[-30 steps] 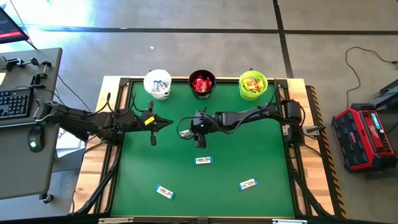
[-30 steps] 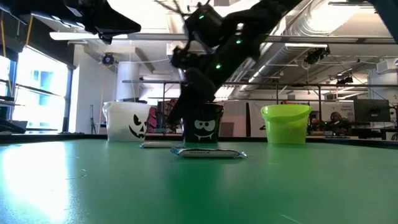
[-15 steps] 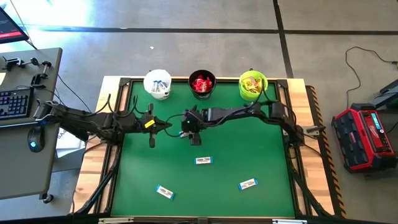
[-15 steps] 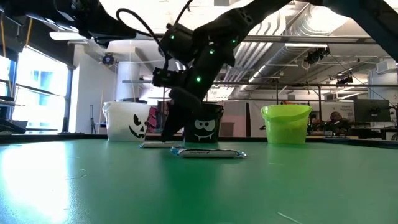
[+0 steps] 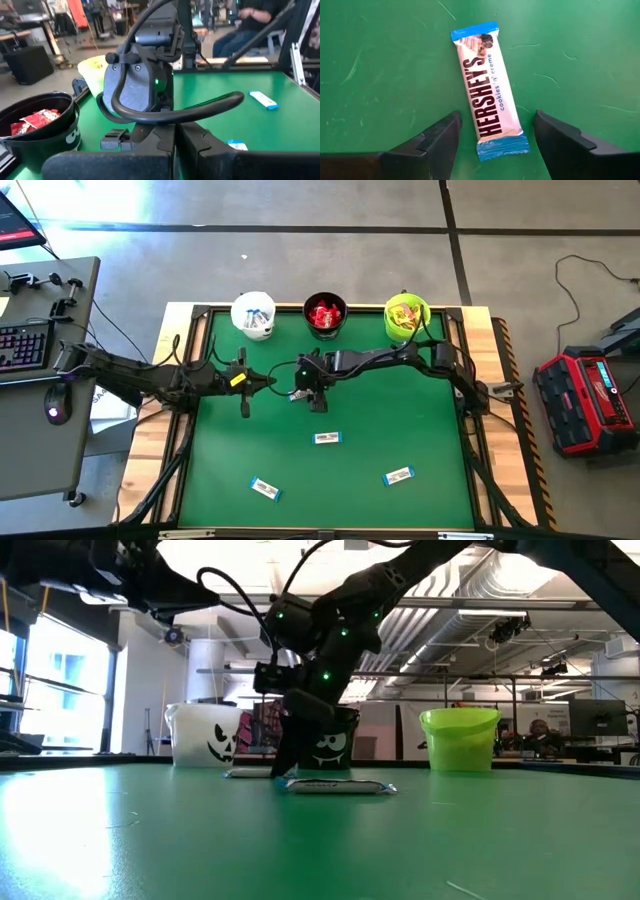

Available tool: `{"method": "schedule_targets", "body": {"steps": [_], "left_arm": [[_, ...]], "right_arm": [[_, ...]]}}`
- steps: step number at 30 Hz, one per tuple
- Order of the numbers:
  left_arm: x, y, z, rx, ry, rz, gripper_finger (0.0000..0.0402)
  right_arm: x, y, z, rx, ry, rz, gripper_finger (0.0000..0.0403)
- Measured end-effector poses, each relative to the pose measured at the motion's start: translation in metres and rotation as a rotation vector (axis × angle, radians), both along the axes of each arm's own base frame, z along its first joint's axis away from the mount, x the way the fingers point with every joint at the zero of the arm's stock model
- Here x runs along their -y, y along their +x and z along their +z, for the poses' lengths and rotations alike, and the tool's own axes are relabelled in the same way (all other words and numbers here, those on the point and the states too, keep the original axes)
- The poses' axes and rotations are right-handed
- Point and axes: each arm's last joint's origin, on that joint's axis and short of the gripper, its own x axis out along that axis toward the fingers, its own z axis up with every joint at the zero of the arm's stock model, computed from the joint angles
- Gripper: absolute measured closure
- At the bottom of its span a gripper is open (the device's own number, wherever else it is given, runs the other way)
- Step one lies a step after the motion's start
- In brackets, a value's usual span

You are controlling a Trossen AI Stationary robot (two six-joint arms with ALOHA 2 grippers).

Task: Sort candy by brand, put in halloween buckets
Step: Put the white chocolate bar into the white bucket

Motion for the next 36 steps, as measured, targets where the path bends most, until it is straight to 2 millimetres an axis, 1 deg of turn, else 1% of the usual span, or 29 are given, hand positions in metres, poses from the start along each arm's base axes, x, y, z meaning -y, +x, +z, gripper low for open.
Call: {"method": "schedule_targets", "body": {"steps": [2, 4, 11, 14, 21, 27, 36], "left_arm": [[0.000, -0.002, -0.004, 0.027, -0.007, 0.002, 0.0401], [0.000, -0.004, -0.006, 0.038, -0.023, 0.005, 0.0401], [0.001, -0.007, -0.002, 0.066, -0.034, -0.005, 0.0401], [0.000, -0.010, -0.001, 0.071, -0.034, -0.005, 0.0401], [-0.001, -0.021, 0.007, 0.108, -0.036, 0.007, 0.0401], [-0.003, -0.032, 0.011, 0.123, -0.039, 0.007, 0.0401], [-0.004, -0.042, 0.013, 0.134, -0.040, 0.010, 0.0401]], "right_arm": [[0.000, 0.000, 0.000, -0.004, 0.008, -0.013, 0.0181], [-0.001, -0.001, -0.001, -0.011, 0.015, -0.019, 0.0205], [-0.003, -0.001, -0.001, -0.023, 0.014, -0.009, 0.0306], [-0.005, -0.001, -0.001, -0.025, 0.014, -0.003, 0.0329], [-0.007, -0.002, 0.003, -0.020, 0.010, -0.009, 0.0325], [-0.011, 0.003, 0.011, -0.012, 0.011, 0.000, 0.0325], [-0.022, 0.012, 0.030, 0.027, 0.014, 0.027, 0.0327]]}}
